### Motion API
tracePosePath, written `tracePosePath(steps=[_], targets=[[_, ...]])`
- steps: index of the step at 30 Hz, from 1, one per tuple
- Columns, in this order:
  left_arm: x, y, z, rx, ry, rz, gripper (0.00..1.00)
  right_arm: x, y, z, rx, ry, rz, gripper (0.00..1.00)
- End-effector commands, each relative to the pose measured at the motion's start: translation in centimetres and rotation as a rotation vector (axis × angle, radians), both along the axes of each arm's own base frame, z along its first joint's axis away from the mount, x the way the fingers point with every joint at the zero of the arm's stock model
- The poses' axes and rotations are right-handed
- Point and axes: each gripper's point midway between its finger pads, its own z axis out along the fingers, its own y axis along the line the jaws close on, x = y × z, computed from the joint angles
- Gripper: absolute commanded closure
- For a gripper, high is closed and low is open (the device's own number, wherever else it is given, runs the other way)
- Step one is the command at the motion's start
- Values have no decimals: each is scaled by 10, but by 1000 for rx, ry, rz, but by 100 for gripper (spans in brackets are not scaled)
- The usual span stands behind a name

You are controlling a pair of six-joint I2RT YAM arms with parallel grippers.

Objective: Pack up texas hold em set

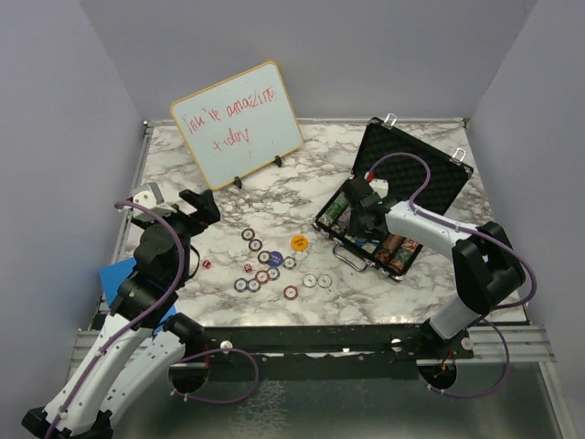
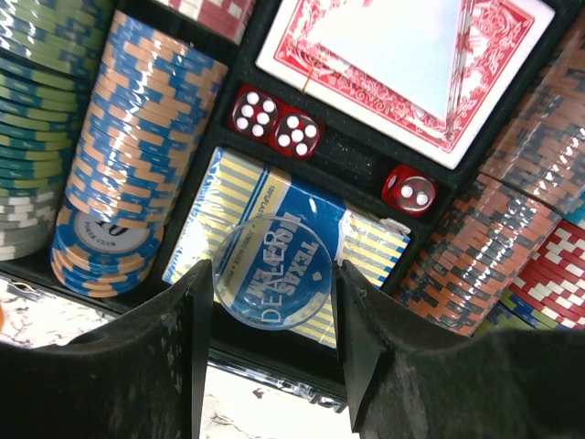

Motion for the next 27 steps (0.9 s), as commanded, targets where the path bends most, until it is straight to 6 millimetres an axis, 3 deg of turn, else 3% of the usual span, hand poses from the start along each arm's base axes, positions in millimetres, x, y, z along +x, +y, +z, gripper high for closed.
tracePosePath(steps=[1, 4, 7, 9, 13, 17, 22, 27], targets=[[2, -1, -7, 12, 16, 2, 1, -9, 1, -11, 17, 49, 16, 52], [2, -1, -8, 14, 18, 3, 1, -10, 0, -12, 13, 57, 17, 49], [2, -1, -7, 14, 17, 3, 1, -10, -1, -7, 12, 51, 7, 32], [2, -1, -7, 15, 17, 1, 1, -9, 0, 1, 21, 36, 3, 26], [2, -1, -6, 12, 13, 1, 1, -3, 0, 24, 32, -11, -3, 26], [1, -1, -3, 10, 7, 0, 1, 4, 9, 50, 80, -66, 35, 36], [1, 0, 0, 8, 1, 3, 1, 2, 48, 77, 165, -148, 143, 42], [1, 1, 5, 12, -11, 9, 1, -15, 119, 85, 219, -179, 349, 42]])
